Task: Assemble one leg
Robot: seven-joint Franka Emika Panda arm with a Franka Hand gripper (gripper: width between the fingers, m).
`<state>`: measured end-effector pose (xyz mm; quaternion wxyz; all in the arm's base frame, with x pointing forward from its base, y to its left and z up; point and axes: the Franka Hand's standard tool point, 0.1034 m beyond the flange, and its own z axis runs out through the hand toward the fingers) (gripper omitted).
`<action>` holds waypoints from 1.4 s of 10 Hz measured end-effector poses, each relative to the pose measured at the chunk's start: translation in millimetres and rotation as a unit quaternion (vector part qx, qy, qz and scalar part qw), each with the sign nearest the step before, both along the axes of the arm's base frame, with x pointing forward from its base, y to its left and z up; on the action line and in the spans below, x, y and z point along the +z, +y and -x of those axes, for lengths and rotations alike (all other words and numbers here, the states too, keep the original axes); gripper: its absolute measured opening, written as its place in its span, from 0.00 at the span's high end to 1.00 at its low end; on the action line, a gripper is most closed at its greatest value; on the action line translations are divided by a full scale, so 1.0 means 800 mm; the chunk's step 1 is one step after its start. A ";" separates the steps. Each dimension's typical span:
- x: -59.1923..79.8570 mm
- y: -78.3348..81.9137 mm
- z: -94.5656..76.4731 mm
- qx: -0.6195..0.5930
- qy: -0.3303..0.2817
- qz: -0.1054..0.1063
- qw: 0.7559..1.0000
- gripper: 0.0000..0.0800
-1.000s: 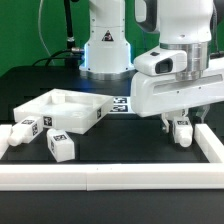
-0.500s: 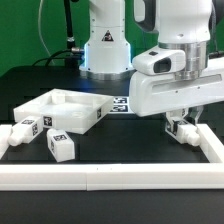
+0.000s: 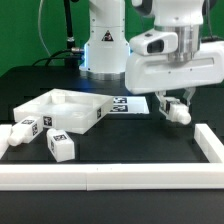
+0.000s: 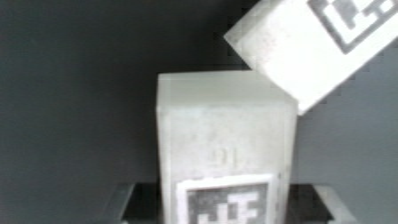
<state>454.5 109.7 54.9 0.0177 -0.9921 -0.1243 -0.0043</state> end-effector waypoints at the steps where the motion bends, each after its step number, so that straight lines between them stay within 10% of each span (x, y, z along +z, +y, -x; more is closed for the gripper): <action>1: 0.019 -0.005 -0.003 -0.004 0.002 0.000 1.000 0.64; 6: 0.027 -0.005 -0.009 -0.007 -0.010 -0.002 1.000 0.64; 11: 0.034 -0.055 0.078 -0.145 0.024 -0.018 0.989 0.64; 14: 0.030 -0.055 0.083 -0.156 0.026 -0.023 0.987 0.64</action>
Offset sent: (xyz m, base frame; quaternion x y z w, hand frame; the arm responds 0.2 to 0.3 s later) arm 0.0000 0.0000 0.0000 0.0000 0.0000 0.0000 1.0000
